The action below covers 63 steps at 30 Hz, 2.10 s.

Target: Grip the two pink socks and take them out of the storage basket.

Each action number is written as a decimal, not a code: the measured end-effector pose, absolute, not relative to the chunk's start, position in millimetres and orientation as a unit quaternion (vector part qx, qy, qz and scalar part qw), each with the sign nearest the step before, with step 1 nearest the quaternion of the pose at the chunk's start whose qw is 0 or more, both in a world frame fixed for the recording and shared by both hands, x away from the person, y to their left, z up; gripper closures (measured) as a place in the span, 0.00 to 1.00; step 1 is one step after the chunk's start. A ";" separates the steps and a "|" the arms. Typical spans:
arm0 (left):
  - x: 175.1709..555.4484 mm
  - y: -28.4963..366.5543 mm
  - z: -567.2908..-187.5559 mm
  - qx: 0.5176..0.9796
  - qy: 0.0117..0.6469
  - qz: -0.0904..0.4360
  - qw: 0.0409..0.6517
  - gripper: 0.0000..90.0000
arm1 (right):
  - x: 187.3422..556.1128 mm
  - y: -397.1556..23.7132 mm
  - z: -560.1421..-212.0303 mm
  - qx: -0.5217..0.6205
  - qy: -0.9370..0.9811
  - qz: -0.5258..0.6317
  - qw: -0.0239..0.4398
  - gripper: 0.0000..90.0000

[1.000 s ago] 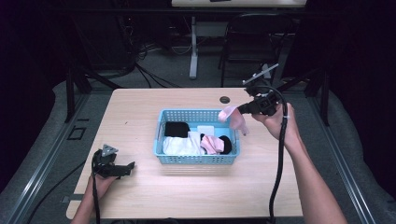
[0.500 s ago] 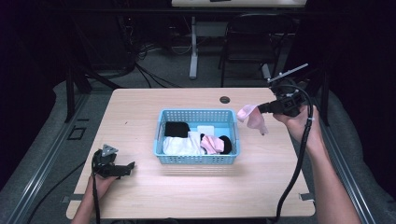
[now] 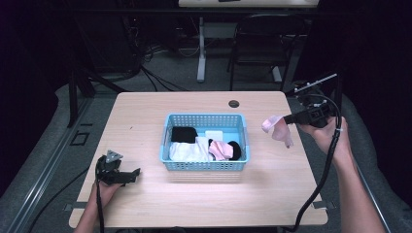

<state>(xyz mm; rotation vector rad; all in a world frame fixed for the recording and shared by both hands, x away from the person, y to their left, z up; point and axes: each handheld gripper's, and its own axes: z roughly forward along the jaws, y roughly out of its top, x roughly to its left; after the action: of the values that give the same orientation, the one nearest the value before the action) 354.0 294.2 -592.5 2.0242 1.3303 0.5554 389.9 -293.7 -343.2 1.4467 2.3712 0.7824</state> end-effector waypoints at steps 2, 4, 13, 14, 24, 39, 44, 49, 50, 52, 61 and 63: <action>353.9 294.2 -592.5 0.771 0.507 0.212 0.322 0.01 | 390.9 -297.4 -347.2 0.503 0.814 0.262 0.125 0.99; 353.9 294.2 -592.5 0.771 0.507 0.212 0.322 0.01 | 393.6 -303.1 -356.3 0.513 0.811 0.257 0.118 0.99; 353.9 294.2 -592.5 0.771 0.507 0.212 0.322 0.01 | 402.7 -311.0 -393.7 0.537 0.805 0.233 0.097 0.99; 353.9 294.2 -592.5 0.771 0.507 0.212 0.322 0.01 | 403.9 -311.5 -399.9 0.540 0.804 0.231 0.096 0.99; 353.9 294.2 -592.6 0.771 0.507 0.212 0.323 0.01 | 410.2 -314.5 -467.2 0.565 0.802 0.181 0.068 0.99; 354.0 294.2 -592.5 0.771 0.507 0.212 0.322 0.01 | 410.5 -310.1 -513.2 0.556 0.815 0.161 0.026 0.91; 354.0 294.2 -592.6 0.771 0.507 0.212 0.323 0.01 | 405.7 -309.6 -497.1 0.544 0.815 0.197 0.028 0.69; 354.0 294.3 -592.3 0.772 0.507 0.211 0.322 0.01 | 399.7 -309.1 -480.0 0.540 0.809 0.228 0.039 0.43; 354.1 294.3 -592.5 0.771 0.506 0.213 0.322 0.01 | 398.5 -308.8 -477.9 0.540 0.807 0.234 0.043 0.39; 354.1 294.3 -592.3 0.772 0.506 0.211 0.322 0.01 | 396.2 -309.1 -473.2 0.541 0.803 0.243 0.052 0.30; 354.0 294.2 -592.5 0.771 0.507 0.211 0.323 0.01 | 389.6 -301.3 -457.0 0.530 0.800 0.270 0.076 0.12; 354.0 294.2 -592.5 0.771 0.507 0.211 0.323 0.01 | 388.7 -296.9 -452.8 0.522 0.805 0.270 0.078 0.08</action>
<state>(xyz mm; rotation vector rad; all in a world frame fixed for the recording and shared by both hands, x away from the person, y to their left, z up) 354.0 294.2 -592.5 2.0240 1.3300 0.5550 388.7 -296.9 -452.8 1.5624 2.4113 0.8091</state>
